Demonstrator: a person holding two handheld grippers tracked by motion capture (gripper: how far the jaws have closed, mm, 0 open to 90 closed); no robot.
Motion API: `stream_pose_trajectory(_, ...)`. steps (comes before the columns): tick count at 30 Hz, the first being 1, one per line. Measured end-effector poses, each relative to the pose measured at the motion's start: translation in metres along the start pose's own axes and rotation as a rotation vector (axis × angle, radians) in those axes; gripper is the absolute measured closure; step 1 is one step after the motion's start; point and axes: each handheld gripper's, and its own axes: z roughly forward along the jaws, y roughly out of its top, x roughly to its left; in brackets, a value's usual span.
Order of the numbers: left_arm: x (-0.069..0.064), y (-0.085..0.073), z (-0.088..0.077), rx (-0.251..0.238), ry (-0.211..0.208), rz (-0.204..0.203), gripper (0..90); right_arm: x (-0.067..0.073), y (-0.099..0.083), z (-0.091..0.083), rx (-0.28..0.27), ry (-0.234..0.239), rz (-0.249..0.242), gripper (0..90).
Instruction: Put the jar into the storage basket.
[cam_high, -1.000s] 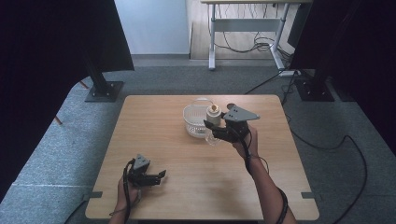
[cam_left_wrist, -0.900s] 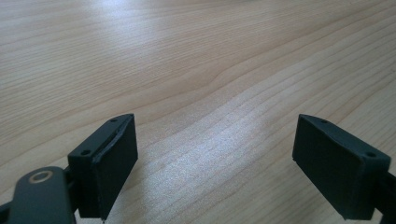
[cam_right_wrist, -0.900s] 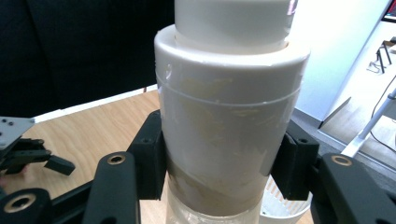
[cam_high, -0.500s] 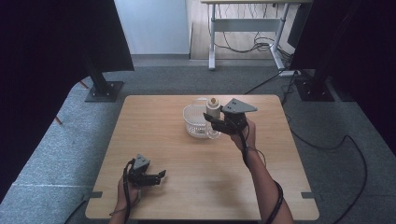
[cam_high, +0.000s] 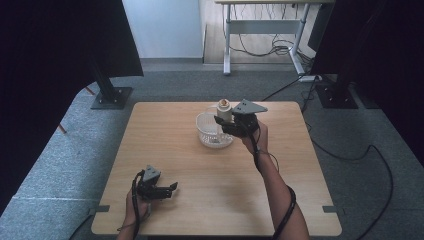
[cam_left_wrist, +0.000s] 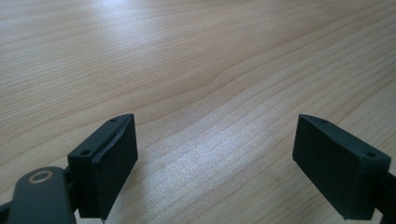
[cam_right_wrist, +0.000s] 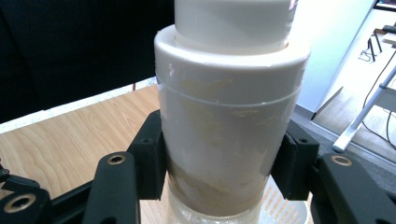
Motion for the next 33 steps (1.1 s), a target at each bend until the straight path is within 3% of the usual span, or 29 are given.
stream_pose_trajectory(19,0.000,0.000,0.000,-0.004,0.001,0.000,13.7,-0.010,0.006,0.028,0.014,-0.024,0.035,45.1)
stream_pose_trajectory(33,0.001,0.000,0.000,0.000,0.003,0.003,13.8,-0.018,0.011,0.049,0.043,-0.055,0.021,45.1)
